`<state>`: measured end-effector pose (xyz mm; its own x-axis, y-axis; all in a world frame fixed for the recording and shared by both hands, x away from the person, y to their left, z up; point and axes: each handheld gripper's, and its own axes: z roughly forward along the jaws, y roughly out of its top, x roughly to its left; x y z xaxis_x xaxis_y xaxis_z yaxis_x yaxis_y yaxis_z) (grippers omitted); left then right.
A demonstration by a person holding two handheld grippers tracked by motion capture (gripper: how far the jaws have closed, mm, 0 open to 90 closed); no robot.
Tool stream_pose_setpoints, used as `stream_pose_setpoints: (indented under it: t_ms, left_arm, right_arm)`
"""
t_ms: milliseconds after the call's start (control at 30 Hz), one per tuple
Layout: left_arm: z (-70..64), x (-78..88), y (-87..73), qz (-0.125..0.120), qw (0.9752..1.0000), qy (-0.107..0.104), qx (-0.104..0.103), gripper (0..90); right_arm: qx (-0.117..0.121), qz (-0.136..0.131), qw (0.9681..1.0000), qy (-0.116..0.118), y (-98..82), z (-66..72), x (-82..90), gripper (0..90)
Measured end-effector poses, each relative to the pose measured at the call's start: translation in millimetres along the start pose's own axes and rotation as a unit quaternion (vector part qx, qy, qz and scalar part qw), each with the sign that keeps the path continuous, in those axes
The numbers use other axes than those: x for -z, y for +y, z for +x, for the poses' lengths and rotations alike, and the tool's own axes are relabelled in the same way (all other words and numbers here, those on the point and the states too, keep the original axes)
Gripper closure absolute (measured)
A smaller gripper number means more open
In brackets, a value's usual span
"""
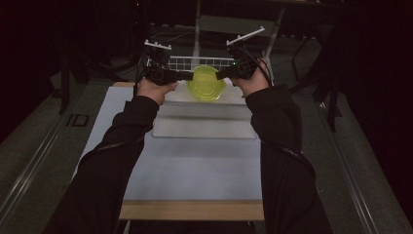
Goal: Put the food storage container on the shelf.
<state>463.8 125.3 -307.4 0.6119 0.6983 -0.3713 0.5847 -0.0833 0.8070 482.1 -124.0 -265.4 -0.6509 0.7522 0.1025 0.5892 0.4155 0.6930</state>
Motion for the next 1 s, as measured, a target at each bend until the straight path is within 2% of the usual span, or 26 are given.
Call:
stream_pose_setpoints:
  t_ms: [100,167,233,267,367,500,667,733,833,967,1000]
  left_arm:
    - [0.9,-3.4,2.0,-0.003,1.0,0.006,0.005,80.5]
    - [1.6,-5.5,3.0,-0.002,0.9999,0.01,0.013,80.4]
    - [1.7,-7.9,3.8,-0.004,0.9996,0.019,0.021,80.1]
    - [1.4,-9.2,4.1,-0.005,0.9995,0.021,0.021,80.1]
    - [1.2,-13.1,4.4,-0.003,0.9993,0.033,0.017,78.6]
    - [3.3,-17.4,3.1,-0.005,0.9987,0.047,0.02,71.2]
    - [1.3,-20.4,2.2,-0.006,0.9988,0.046,0.017,61.1]
    - [0.6,-19.7,2.4,-0.009,0.9988,0.046,0.015,60.0]
    - [-1.1,-14.4,2.4,-0.023,0.9988,0.042,0.009,51.9]
    - [-4.9,-0.9,0.1,-0.038,0.9985,0.039,-0.009,46.6]
    - [-5.1,4.8,-1.5,-0.048,0.9983,0.032,-0.007,45.3]
  right_arm:
    - [-0.001,-0.006,0.9999,-0.01,0.6,-0.5,-1.9,77.2]
    - [-0.003,-0.021,0.9994,-0.026,0.2,-3.8,-3.2,64.7]
    - [-0.01,-0.023,0.9994,-0.026,-1.3,-6.4,-3.5,60.5]
    - [-0.008,-0.025,0.9992,-0.029,-2.2,-8.2,-3.9,56.3]
    - [-0.011,-0.031,0.9992,-0.023,-6.2,-8.7,-4.2,52.5]
    - [-0.006,-0.044,0.9986,-0.028,-10.0,-7.6,-3.6,50.1]
    - [-0.014,-0.054,0.998,-0.03,-12.2,-11.1,-2.2,49.0]
    - [-0.015,-0.065,0.9973,-0.031,-13.3,-11.7,1.4,48.9]
    - [-0.014,-0.07,0.997,-0.029,-15.1,-11.1,5.9,46.9]
    - [0.002,-0.084,0.996,-0.028,-21.7,-4.4,16.0,45.9]
    - [0.006,-0.089,0.9956,-0.026,-24.7,-2.2,19.3,45.9]
